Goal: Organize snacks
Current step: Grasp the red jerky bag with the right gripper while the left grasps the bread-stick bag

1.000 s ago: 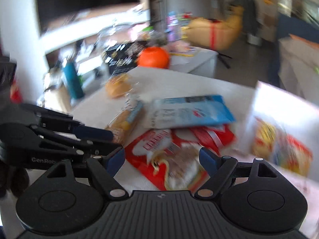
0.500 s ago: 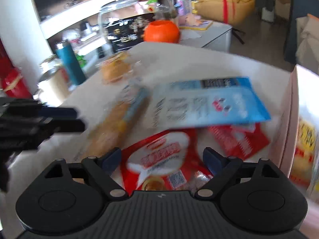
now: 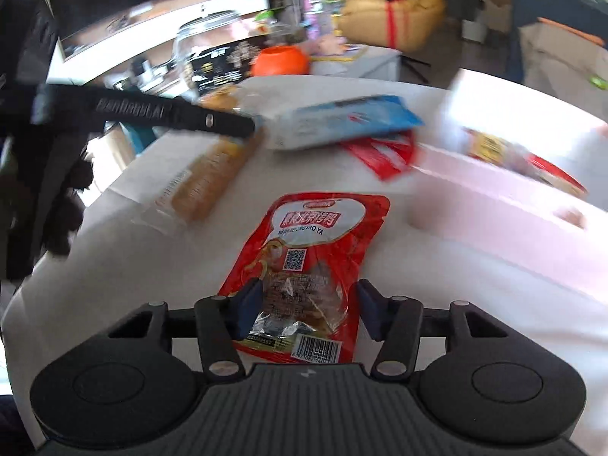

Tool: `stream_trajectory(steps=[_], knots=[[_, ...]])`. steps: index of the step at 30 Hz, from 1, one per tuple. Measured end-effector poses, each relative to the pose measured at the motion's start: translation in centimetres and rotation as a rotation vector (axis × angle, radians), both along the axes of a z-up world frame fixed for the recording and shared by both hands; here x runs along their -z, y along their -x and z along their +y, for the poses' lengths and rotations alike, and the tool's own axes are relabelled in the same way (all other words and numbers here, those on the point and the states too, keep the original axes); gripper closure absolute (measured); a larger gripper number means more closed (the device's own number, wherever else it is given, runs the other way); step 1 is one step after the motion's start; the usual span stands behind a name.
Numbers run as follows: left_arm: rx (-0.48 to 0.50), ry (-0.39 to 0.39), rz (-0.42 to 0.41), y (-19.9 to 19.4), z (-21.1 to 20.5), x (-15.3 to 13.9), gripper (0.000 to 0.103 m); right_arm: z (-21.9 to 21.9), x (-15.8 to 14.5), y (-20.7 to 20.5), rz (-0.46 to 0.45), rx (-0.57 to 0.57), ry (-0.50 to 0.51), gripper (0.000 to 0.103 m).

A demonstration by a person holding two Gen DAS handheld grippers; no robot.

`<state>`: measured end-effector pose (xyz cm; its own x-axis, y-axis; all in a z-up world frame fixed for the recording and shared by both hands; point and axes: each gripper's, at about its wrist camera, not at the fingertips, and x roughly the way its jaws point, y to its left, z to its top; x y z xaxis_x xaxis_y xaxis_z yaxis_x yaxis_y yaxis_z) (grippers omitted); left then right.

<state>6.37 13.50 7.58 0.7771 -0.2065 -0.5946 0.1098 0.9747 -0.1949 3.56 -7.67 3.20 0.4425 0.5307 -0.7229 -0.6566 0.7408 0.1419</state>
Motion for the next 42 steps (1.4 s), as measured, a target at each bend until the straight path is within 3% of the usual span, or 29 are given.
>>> stream_trajectory(steps=[2,6,9,13,18,24,27,30,32,34,42], knots=[[0.001,0.013,-0.015,-3.1,-0.2,0.1,0.066,-1.6,0.1,0.3,-0.004,0.034,-0.013,0.049],[-0.101,-0.086,-0.035,-8.9,0.3,1.5,0.066,-3.5,0.5,0.6,-0.008,0.069,-0.049,0.045],[-0.127,-0.036,0.025,-10.5,1.5,3.0,0.066,-4.1,1.0,1.3,-0.033,0.070,-0.084,0.037],[-0.093,-0.032,0.047,-7.7,1.7,3.9,0.066,-3.7,1.2,1.8,-0.060,0.054,-0.081,0.027],[-0.046,-0.077,0.068,-2.1,1.6,4.1,0.066,-3.1,1.0,1.5,-0.068,0.048,-0.071,0.024],[-0.028,-0.094,0.012,2.7,1.8,2.3,0.067,-2.5,1.1,2.1,-0.091,0.043,-0.039,0.020],[-0.139,-0.187,0.011,2.5,2.1,1.8,0.067,-2.3,1.2,2.3,-0.097,0.043,-0.030,0.019],[-0.204,-0.146,0.092,0.6,3.2,2.8,0.062,-2.2,1.2,2.6,-0.100,0.041,-0.025,0.018],[-0.219,-0.121,0.114,-0.3,3.4,3.5,0.056,-2.2,1.3,2.6,-0.104,0.042,-0.020,0.017],[-0.225,-0.149,0.131,-1.2,3.0,4.1,0.055,-2.1,1.3,2.6,-0.105,0.042,-0.014,0.015],[-0.185,-0.182,0.130,0.6,1.7,4.4,0.061,-1.6,1.4,2.7,-0.113,0.038,0.014,0.010]])
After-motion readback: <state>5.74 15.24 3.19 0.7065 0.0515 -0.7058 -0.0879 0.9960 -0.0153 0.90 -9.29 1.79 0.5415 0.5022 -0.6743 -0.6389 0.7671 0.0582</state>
